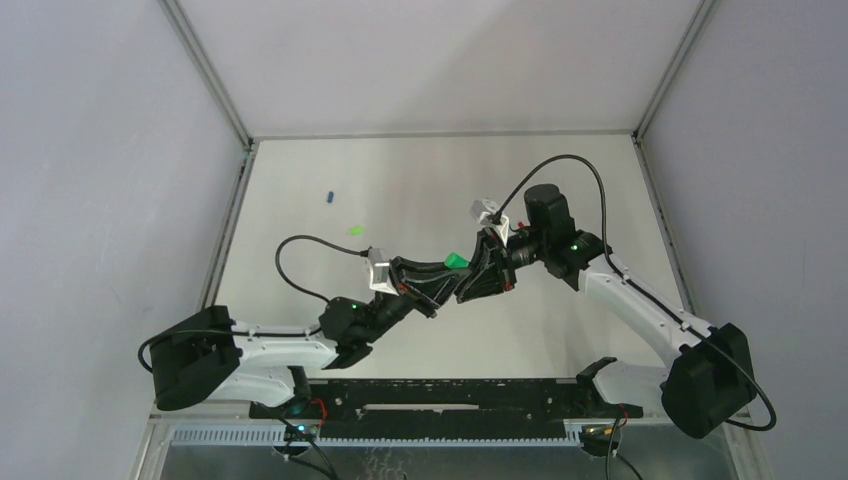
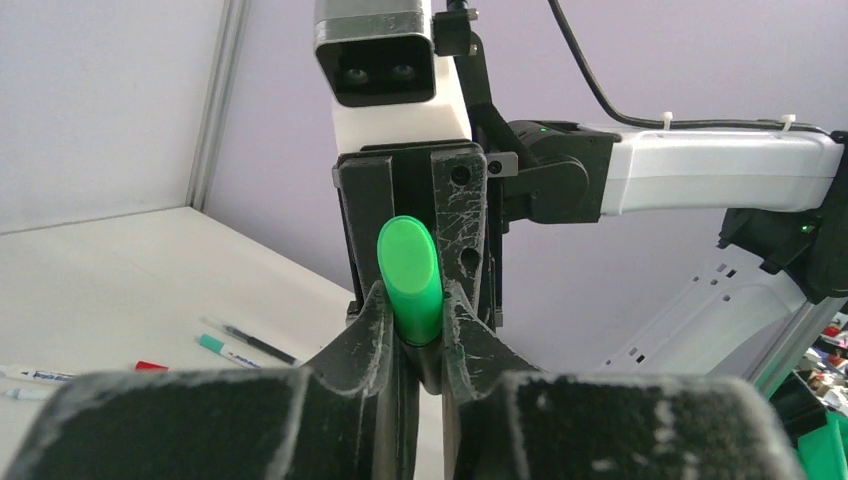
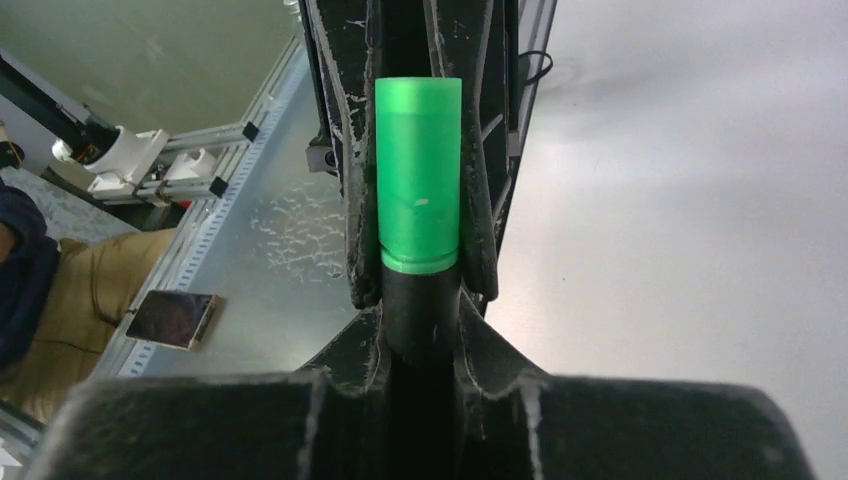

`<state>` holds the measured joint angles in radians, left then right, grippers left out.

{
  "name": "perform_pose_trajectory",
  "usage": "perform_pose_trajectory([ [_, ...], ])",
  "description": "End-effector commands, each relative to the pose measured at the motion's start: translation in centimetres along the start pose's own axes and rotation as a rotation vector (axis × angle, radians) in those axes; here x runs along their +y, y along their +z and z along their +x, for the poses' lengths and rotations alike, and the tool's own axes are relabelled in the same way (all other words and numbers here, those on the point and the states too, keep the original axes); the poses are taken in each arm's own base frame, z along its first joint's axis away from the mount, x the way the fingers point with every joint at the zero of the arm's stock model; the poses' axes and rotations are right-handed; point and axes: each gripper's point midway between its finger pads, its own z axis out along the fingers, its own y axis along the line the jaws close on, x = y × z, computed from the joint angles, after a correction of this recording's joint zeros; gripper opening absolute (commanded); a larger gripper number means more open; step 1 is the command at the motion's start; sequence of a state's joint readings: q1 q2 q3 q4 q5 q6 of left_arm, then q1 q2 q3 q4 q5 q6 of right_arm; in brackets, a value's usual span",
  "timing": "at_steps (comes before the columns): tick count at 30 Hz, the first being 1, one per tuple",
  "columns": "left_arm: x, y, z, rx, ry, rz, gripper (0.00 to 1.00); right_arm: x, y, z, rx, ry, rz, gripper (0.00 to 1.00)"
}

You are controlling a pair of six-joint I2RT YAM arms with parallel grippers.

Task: Insert the pens into the pen caps
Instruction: Press the pen cap onto the pen.

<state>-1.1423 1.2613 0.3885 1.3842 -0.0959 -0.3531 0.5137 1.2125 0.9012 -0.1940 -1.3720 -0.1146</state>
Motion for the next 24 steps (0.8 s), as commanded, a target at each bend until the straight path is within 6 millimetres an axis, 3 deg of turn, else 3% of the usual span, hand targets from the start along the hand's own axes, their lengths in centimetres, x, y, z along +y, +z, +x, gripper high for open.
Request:
perform_pose_trajectory([
  [1,-0.3,0.6,-2.6,-0.090,0.014,0.002,0.01,0.9,0.1,-0.2,-0.001,-0.002,-0.022,0.00],
  [11,-0.6,-0.2,-1.9,-0.064,-0.037,0.018,0.56,1.3,-0.5,-0.3,-0.011,-0.026,-0.042,0.00],
  [19,-0.6,-2.7,-1.2,-0.026,-0.096,0.015,0.79,0.9,-0.8,0.0,-0.016,-0.019,-0.046,0.00],
  [24,-0.5,-3.7,-2.6,-0.034,-0.087,-0.007,0.91,0.8,-0.8,0.2,-0.013,-0.035,-0.050,0.00],
])
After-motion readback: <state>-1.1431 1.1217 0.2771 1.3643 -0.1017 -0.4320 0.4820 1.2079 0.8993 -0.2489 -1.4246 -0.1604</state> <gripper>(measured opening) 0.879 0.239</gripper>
